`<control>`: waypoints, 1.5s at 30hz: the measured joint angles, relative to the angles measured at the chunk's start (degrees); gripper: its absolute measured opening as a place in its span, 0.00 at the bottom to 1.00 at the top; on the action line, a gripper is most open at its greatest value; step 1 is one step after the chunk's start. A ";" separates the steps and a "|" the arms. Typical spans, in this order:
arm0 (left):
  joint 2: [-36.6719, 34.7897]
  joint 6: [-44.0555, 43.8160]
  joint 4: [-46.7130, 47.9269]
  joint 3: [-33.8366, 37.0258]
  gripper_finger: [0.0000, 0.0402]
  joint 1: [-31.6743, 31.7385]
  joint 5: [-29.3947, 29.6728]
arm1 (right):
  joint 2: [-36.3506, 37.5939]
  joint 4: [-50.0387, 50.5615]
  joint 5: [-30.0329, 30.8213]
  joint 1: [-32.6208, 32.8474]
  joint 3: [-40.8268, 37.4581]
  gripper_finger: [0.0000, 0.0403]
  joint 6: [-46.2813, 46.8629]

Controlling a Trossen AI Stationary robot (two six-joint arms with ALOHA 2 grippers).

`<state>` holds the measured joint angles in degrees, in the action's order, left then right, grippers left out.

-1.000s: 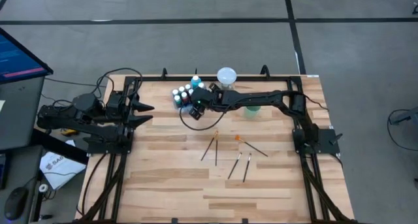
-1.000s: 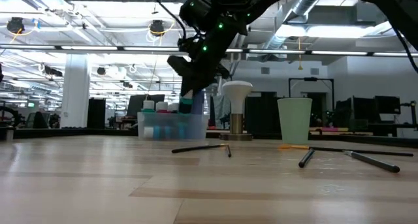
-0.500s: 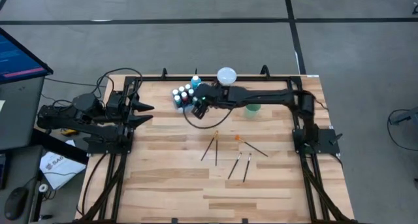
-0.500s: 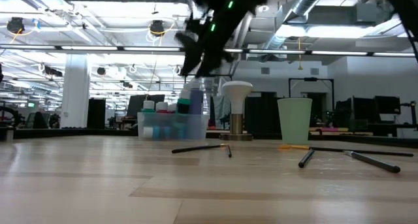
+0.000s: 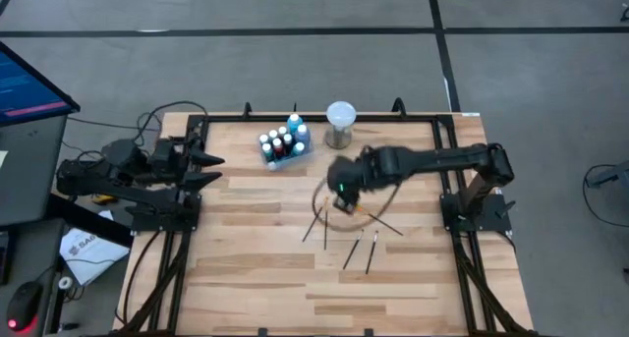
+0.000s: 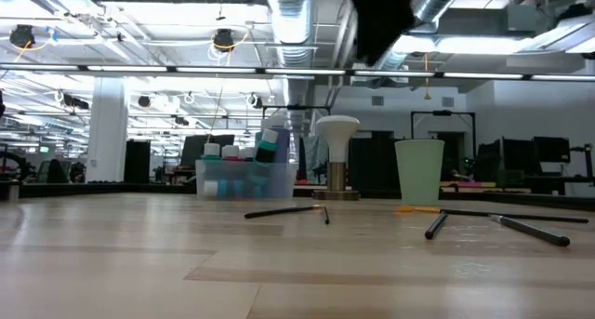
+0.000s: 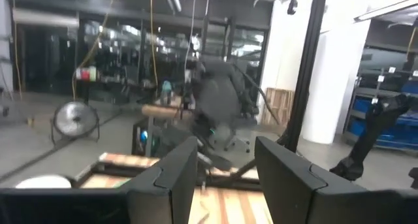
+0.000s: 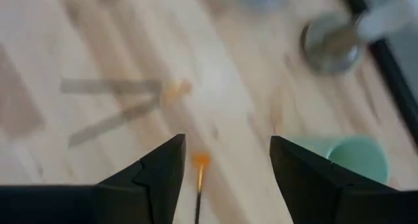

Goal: Pick & Place Paint Supplies
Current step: Put the right gold paint brush into the cup

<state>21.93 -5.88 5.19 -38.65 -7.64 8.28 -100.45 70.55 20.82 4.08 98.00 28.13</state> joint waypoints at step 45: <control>-21.40 -3.42 -28.07 38.27 0.01 0.00 8.26 | -3.04 -30.46 -15.08 -5.04 -36.38 0.55 -2.45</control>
<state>0.54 -9.30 -22.88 -0.38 -7.64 16.53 -103.48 40.09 5.74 -0.96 61.61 25.67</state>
